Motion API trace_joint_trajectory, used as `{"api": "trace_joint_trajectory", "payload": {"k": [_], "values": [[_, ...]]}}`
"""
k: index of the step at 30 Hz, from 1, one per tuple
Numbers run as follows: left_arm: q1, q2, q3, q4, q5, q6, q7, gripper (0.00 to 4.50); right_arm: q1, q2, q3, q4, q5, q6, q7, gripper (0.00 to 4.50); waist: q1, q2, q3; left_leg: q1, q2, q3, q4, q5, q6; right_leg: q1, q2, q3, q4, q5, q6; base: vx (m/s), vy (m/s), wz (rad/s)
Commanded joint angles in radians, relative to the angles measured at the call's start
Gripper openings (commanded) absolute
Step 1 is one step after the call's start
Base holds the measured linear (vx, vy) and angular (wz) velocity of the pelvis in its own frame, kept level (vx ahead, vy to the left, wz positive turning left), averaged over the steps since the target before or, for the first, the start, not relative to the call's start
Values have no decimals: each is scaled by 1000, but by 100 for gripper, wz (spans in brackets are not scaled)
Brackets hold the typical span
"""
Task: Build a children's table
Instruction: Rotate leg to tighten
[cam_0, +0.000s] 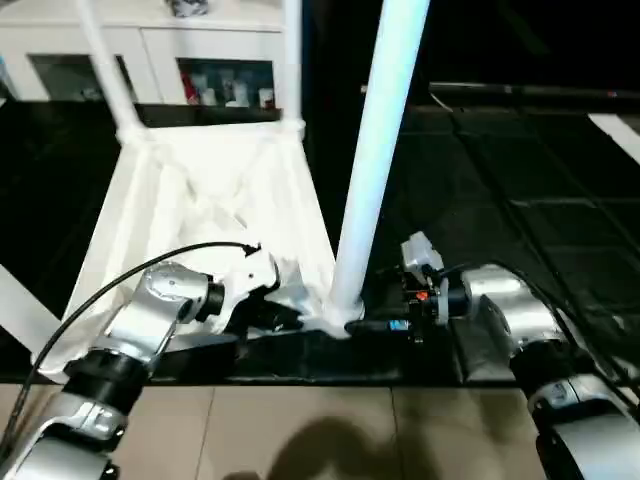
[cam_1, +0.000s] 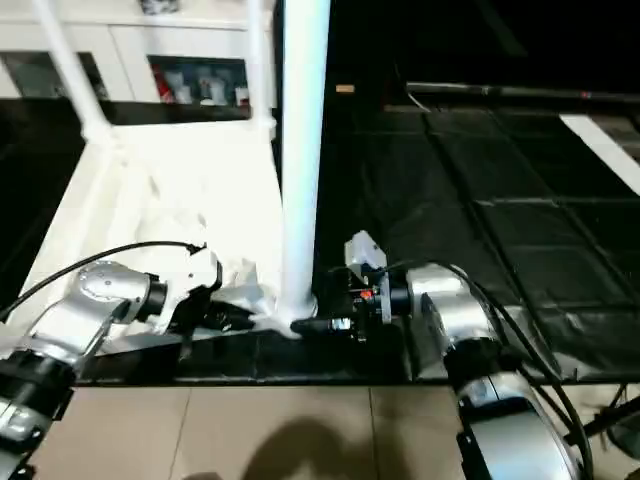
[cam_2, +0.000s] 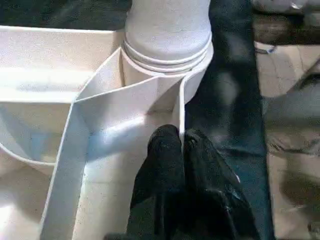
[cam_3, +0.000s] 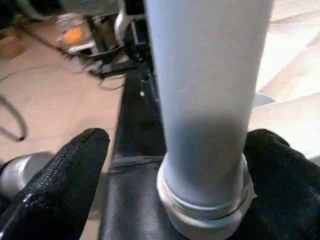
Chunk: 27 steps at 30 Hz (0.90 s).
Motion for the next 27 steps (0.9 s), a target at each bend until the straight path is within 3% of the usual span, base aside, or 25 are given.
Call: {"api": "trace_joint_trajectory", "payload": {"k": [1,2,4,8,9,11,12,13,15,27], "values": [[19,6,-55,-28,10,-15,-60,0,-29,-5,6,27,-19,-3,22,414,-2,-2,-67,6,46,-6,-69,-144,66,53,-80,75,-59,-290,-176,0,0,0],[20,10,-61,-32,14,-20,-66,0,-37,-3,8,42,-23,-6,24,414,1,-8,-66,9,46,-5,-69,-145,60,52,-80,77,-59,-295,-175,0,0,0],[21,15,-67,-36,19,-25,-72,0,-45,-1,11,54,-26,-9,26,381,8,-8,-66,18,47,-1,-68,-155,48,45,-79,82,-56,-279,-187,0,0,0],[30,27,-83,-62,24,-30,-82,0,-70,10,21,84,-27,-13,56,358,7,-19,-69,4,47,-4,-68,-127,50,57,-80,81,-44,-240,-186,0,0,0],[30,27,-83,-63,24,-30,-82,0,-71,11,21,85,-26,-13,58,358,7,-18,-69,4,47,-5,-68,-127,51,57,-80,81,-43,-240,-187,0,0,0],[35,29,-87,-73,23,-29,-78,0,-82,20,26,101,-25,-17,84,332,6,-25,-69,2,47,-4,-68,-123,51,58,-81,81,-43,-242,-185,0,0,0],[35,29,-87,-73,23,-29,-78,0,-83,20,26,101,-25,-17,84,328,7,-22,-68,3,46,-4,-68,-125,49,57,-81,81,-45,-249,-185,0,0,0],[37,29,-87,-75,23,-29,-75,0,-82,24,29,102,-26,-18,93,328,6,-27,-68,3,48,-4,-68,-124,47,57,-81,81,-44,-246,-184,0,0,0],[44,31,-88,-79,23,-30,-69,0,-78,30,42,100,-22,-16,103,292,6,-30,-68,3,48,-5,-68,-125,45,57,-80,81,-43,-245,-183,0,0,0],[58,32,-92,-83,26,-28,-63,0,-31,17,87,43,20,25,104,216,5,-30,-65,8,47,-5,-70,-149,28,56,-78,84,-48,-275,-169,0,0,0]]}}
